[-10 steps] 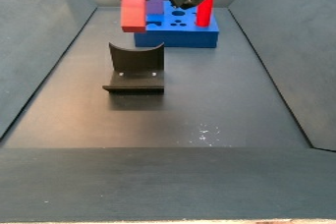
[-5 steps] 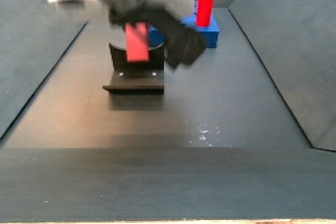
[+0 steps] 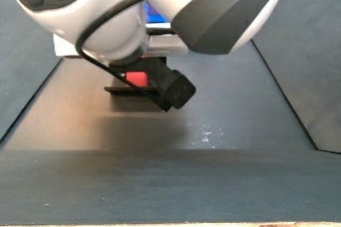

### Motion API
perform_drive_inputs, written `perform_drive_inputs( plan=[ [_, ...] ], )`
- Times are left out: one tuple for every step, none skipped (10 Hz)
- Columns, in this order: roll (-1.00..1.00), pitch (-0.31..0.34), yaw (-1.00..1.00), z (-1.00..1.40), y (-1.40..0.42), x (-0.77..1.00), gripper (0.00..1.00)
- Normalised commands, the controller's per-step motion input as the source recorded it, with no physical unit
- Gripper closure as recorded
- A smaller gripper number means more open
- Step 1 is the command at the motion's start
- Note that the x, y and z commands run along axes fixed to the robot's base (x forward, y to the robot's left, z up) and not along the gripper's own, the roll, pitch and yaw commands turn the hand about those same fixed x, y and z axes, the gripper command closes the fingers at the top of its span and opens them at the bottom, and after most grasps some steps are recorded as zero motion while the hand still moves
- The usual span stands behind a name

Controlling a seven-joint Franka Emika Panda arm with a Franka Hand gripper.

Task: Pick up the rectangle object. Move up. Place the rectangle object on the fixture. Regrasp the rectangle object. Move to above the board. Insert the rectangle object.
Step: Place the rectangle object on the fixture, then regrasp the rectangle object.

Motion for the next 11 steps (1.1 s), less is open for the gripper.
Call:
perform_drive_inputs(
  plan=[
    [-0.09,-0.036,-0.10,-0.29,0.06,0.07,1.00],
    [-0.09,-0.039,-0.09,-0.26,0.05,0.07,1.00],
    [-0.08,-0.044,-0.07,-0.21,0.05,0.08,1.00],
    [-0.08,-0.049,-0.06,-0.19,0.07,0.07,1.00],
    [0.00,0.000,0.00,0.00,0.00,0.00,0.00],
    [-0.03,-0.039,-0.02,1.00,0.00,0.00,0.00],
    [-0.03,-0.033,-0.01,1.00,0.00,-0.01,0.00],
    [-0.03,-0.032,0.00,1.00,0.01,-0.02,0.00],
    [-0.01,-0.036,0.02,1.00,0.00,-0.03,0.00],
    [-0.01,-0.035,0.03,1.00,0.00,-0.04,0.00],
    [0.00,-0.034,0.04,0.88,0.01,-0.05,0.00]
  ],
)
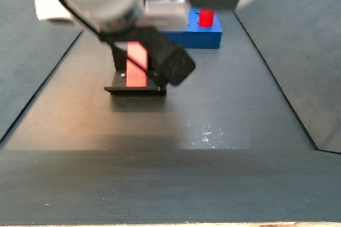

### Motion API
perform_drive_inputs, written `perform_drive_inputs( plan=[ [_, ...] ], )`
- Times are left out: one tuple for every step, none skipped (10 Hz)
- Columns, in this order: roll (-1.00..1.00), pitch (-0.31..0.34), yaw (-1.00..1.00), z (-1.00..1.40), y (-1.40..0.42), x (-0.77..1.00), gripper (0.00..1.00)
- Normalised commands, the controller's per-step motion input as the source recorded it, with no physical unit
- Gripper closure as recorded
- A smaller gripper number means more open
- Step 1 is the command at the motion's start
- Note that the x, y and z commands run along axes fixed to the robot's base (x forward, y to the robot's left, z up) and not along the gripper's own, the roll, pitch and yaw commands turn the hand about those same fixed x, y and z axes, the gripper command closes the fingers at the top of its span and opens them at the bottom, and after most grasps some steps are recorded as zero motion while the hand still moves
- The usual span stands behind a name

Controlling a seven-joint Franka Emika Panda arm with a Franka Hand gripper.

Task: Pick up the rectangle object. Move up. Place the rectangle object on the fixture. Regrasp the rectangle object. Move to above the board. Insert the rectangle object.
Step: Regrasp the rectangle object.

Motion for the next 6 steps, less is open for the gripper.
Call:
perform_drive_inputs(
  plan=[
    [0.00,-0.028,0.05,0.69,0.00,-0.05,0.00],
    [-0.01,-0.017,0.05,0.43,0.01,-0.04,0.00],
    [-0.01,-0.009,0.05,0.24,0.01,-0.04,0.00],
    [1.00,0.044,0.02,0.98,-1.00,-0.01,0.00],
    [1.00,0.044,0.02,0.96,-1.00,0.00,0.00],
    [1.00,0.038,0.02,0.95,-1.00,-0.03,0.00]
  ],
)
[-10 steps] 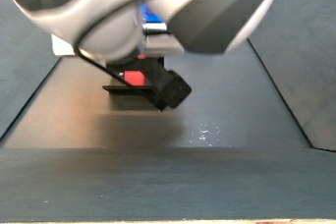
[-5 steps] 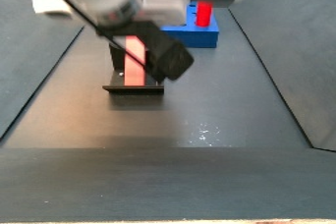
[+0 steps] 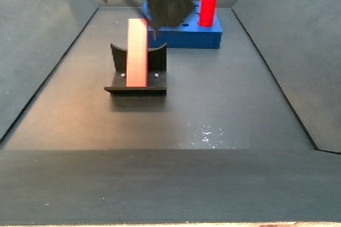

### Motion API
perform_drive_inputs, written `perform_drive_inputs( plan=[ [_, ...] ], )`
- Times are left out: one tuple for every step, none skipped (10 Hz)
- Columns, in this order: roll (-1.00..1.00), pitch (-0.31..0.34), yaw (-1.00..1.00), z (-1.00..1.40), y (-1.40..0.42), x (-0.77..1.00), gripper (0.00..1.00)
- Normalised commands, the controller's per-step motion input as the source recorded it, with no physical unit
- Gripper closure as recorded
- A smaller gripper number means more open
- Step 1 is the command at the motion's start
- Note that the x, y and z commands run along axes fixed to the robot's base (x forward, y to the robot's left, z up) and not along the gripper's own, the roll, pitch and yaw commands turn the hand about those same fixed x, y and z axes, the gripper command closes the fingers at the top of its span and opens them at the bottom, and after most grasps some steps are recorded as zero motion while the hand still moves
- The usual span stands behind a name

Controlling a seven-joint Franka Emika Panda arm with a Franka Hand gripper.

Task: Pick up the rectangle object. Move up. Place the rectangle object on the fixture. Regrasp the rectangle object. Move to above the board. Insert the rectangle object.
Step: Regrasp the rectangle object.

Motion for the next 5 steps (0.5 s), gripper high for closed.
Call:
perform_drive_inputs(
  plan=[
    [1.00,0.031,0.02,0.92,-1.00,-0.06,0.00],
    [1.00,0.027,0.02,0.71,-0.86,-0.05,0.00],
    [1.00,0.027,0.02,0.47,-0.67,-0.04,0.00],
    [1.00,0.026,0.02,0.30,-0.53,-0.02,0.00],
    [1.00,0.025,0.02,0.05,-0.25,0.01,0.00]
  ],
)
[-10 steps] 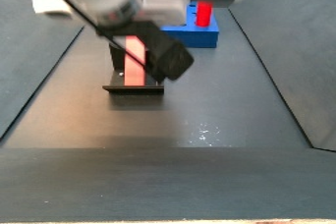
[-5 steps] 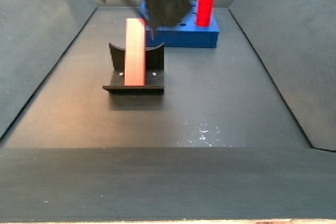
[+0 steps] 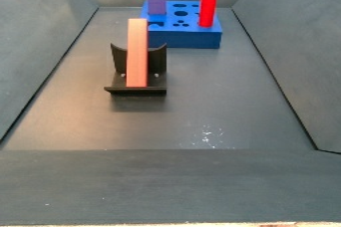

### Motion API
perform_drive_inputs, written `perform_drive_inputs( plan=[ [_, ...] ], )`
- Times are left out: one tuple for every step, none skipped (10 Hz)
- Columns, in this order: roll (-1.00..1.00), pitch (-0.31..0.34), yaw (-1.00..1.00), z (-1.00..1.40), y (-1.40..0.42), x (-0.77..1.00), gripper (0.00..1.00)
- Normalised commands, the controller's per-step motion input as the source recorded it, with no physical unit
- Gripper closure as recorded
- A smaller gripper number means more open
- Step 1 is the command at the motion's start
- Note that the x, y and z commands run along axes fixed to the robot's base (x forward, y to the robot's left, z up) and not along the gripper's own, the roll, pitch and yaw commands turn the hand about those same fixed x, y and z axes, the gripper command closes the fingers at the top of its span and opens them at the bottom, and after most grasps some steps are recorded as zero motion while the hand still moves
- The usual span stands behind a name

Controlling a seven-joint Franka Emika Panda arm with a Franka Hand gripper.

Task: Pick up the rectangle object. Move up. Place the rectangle object on the fixture. Regrasp the rectangle object. Move to above the board. Insert the rectangle object.
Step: Regrasp the rectangle object.

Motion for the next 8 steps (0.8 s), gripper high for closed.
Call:
perform_drive_inputs(
  plan=[
    [1.00,0.027,0.02,0.05,-0.06,0.01,0.00],
    [1.00,0.026,0.02,0.05,-0.04,0.00,0.00],
    [1.00,0.025,0.02,0.03,-0.05,0.00,0.00],
    [1.00,0.023,0.02,0.00,-0.04,0.01,0.00],
    [1.00,0.022,0.02,0.01,-0.02,0.02,0.00],
    [1.00,0.023,0.03,0.01,-0.02,0.02,0.00],
    [1.00,0.025,0.03,0.01,-0.02,0.02,0.00],
    [1.00,0.034,0.03,0.01,-0.02,0.02,0.00]
  ],
)
